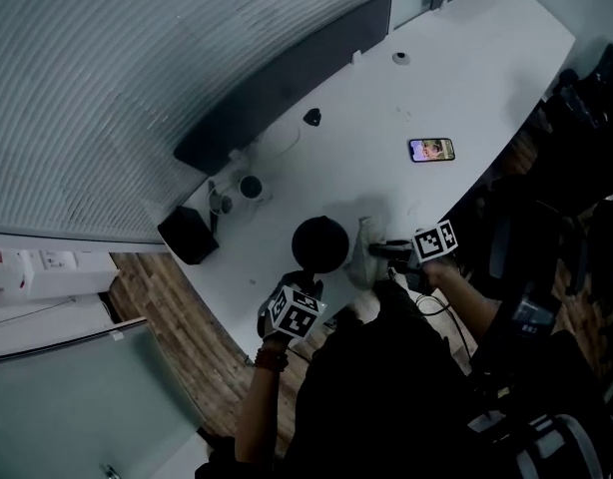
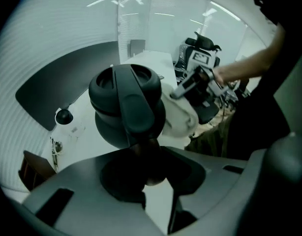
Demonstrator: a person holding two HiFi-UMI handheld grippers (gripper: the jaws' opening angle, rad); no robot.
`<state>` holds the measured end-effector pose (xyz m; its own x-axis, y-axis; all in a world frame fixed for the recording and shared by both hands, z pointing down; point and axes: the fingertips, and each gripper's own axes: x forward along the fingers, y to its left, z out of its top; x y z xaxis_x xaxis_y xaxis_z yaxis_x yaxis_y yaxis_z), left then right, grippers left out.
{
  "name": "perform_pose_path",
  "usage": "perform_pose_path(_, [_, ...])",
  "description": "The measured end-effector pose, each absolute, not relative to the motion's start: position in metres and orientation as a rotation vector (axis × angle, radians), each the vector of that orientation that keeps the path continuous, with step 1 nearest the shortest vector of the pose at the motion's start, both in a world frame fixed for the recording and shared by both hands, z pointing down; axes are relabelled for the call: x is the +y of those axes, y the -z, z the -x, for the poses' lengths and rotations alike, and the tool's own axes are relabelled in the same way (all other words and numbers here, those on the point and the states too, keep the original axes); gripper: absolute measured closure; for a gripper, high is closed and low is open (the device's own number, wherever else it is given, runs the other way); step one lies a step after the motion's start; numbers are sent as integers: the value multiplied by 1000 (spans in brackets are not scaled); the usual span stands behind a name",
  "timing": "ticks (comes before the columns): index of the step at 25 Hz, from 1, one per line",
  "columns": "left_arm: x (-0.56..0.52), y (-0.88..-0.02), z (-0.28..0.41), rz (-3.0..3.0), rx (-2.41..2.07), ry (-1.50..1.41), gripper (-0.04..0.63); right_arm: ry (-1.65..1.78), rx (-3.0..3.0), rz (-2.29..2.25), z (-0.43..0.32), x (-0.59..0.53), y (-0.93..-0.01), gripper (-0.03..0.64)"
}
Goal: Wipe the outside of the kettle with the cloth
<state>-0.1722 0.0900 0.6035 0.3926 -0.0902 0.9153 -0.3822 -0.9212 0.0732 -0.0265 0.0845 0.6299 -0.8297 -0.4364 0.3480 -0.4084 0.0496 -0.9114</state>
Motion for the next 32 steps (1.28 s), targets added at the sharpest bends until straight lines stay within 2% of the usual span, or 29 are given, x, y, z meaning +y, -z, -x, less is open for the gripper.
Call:
perform_pose_path(2, [79,-606,178,-2432,-373,-1646,486,1845,2355,857,-12,60,-609,532])
perform_pose_path(5, [63,-607,187,-2501,-358,-1782,486,1768,2536,619,-25,29,-575,532])
perform_pose_path(12, [44,-603,178,-2622,-260,-1933,486,1832,2935,-128,20,7,-548,532])
perform_pose_path(17, [41,-602,179,-2635,-142,-1981,486,1804,3127,-473,62,12,-548,532])
perform_pose_path(24, [30,-605,181,-2603,-11,-2143,486,1888,3310,-432,58,0,-610,532])
perform_pose_path(32, [26,-611,178,-2540,119,-2246,486,2286,3211,-151,47,28,-718,532])
